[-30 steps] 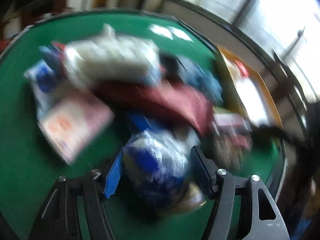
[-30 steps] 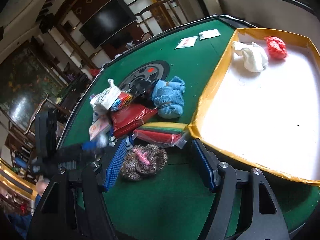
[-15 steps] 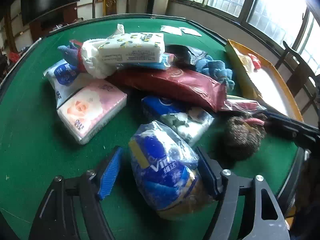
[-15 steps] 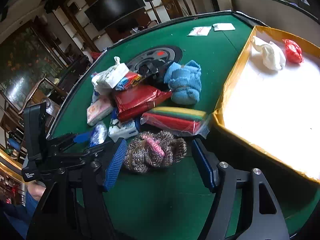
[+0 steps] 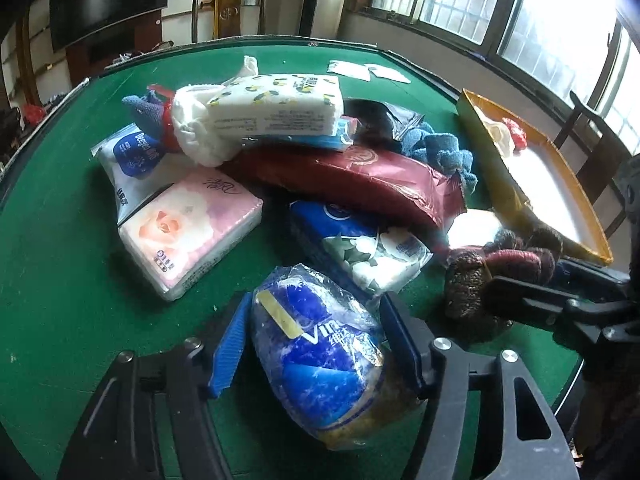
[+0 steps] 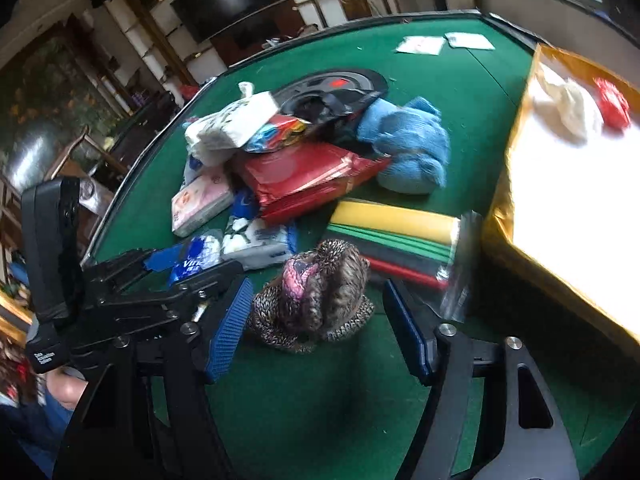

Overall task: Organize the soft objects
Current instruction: 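Grasp the blue Vinda tissue bag with the left tool while the right tool grasps the knitted yarn bundle, then carry the Vinda bag with the left tool while the right tool carries the yarn bundle into the tray, then open both tools to release the Vinda bag and yarn bundle in the tray, then move both tools back to the heap of items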

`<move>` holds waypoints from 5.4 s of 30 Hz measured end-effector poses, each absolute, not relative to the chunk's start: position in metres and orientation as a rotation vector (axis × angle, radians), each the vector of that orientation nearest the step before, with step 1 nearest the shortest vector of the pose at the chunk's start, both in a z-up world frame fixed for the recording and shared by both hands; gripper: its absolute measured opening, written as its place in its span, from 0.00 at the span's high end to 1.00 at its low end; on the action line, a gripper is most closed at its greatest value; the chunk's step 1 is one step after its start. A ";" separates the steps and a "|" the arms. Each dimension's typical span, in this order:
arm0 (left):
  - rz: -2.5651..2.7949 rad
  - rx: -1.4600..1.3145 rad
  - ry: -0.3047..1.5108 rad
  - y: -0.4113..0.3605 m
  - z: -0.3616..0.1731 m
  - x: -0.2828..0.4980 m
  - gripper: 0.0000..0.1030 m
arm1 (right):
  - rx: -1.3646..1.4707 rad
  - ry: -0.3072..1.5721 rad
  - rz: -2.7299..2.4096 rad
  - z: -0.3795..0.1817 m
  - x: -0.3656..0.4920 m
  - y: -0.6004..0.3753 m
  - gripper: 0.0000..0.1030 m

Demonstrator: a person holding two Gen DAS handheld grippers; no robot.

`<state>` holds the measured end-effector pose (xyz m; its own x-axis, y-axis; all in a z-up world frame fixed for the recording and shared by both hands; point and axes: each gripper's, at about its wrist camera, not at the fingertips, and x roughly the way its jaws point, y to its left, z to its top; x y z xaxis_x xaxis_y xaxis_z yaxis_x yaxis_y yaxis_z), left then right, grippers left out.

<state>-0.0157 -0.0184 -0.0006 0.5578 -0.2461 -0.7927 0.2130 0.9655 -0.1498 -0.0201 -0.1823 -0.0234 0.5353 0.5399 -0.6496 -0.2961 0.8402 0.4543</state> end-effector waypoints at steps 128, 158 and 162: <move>-0.335 0.041 0.747 -0.068 0.082 -0.009 0.32 | 0.425 0.717 0.402 0.027 -0.022 -0.261 0.45; -0.336 0.141 0.947 0.003 0.011 0.032 0.32 | 0.285 0.881 0.627 -0.001 -0.004 -0.157 0.45; -0.291 0.173 0.969 0.002 0.004 0.036 0.32 | 0.235 0.897 0.619 -0.003 0.005 -0.137 0.44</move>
